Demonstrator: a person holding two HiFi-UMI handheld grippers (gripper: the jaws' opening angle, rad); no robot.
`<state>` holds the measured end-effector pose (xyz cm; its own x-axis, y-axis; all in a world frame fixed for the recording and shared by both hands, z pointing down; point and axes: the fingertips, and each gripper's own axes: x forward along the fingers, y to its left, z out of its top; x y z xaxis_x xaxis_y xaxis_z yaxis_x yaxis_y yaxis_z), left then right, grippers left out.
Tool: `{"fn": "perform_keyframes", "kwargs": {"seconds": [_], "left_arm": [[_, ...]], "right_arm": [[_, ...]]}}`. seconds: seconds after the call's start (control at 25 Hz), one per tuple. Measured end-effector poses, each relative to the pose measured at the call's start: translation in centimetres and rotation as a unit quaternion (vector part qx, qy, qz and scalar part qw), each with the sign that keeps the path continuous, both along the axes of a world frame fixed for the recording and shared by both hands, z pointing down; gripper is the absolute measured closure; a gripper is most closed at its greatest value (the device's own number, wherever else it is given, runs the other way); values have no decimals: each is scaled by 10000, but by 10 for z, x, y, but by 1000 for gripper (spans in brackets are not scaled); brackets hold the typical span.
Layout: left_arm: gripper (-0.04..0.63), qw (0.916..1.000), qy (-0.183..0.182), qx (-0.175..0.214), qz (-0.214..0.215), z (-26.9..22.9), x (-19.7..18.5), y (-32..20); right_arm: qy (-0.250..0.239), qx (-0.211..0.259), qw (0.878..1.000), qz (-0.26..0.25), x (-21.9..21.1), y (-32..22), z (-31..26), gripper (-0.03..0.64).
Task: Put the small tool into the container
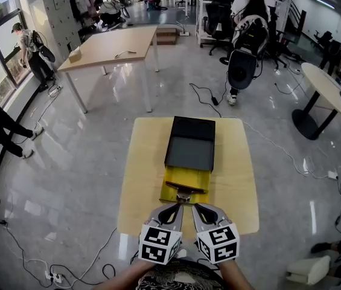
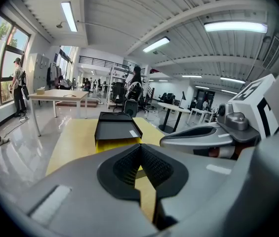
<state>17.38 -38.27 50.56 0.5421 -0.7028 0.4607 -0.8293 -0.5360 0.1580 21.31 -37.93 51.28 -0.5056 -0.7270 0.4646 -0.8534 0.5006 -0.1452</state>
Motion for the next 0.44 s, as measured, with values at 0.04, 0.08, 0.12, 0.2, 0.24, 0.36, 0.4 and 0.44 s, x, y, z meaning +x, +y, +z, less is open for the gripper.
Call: {"fn": "perform_keyframes", "kwargs": {"seconds": [0.04, 0.08, 0.12, 0.2, 0.24, 0.36, 0.4, 0.44], "left_arm": [[586, 10000, -2, -1, 11, 1, 1, 0], [586, 10000, -3, -1, 21, 3, 1, 1], [586, 10000, -4, 0, 29, 4, 1, 1], [586, 10000, -7, 7, 38, 7, 2, 0], [586, 10000, -11, 9, 39, 8, 4, -1], [586, 10000, -22, 10, 39, 11, 13, 0], [586, 10000, -25, 10, 40, 11, 16, 1], [586, 10000, -28, 10, 41, 12, 20, 3]], "right_arm": [[0, 5, 10000, 4, 1, 0, 1, 612], [0, 8, 10000, 9, 1, 0, 2, 612], [-3, 7, 10000, 13, 0, 0, 4, 612], [-12, 2, 10000, 16, 2, -1, 7, 612], [-15, 2, 10000, 12, 4, -1, 8, 612], [-18, 4, 10000, -9, 12, 0, 11, 612], [-19, 3, 10000, -18, 15, 1, 12, 612], [-19, 2, 10000, -26, 18, 2, 12, 611]]}}
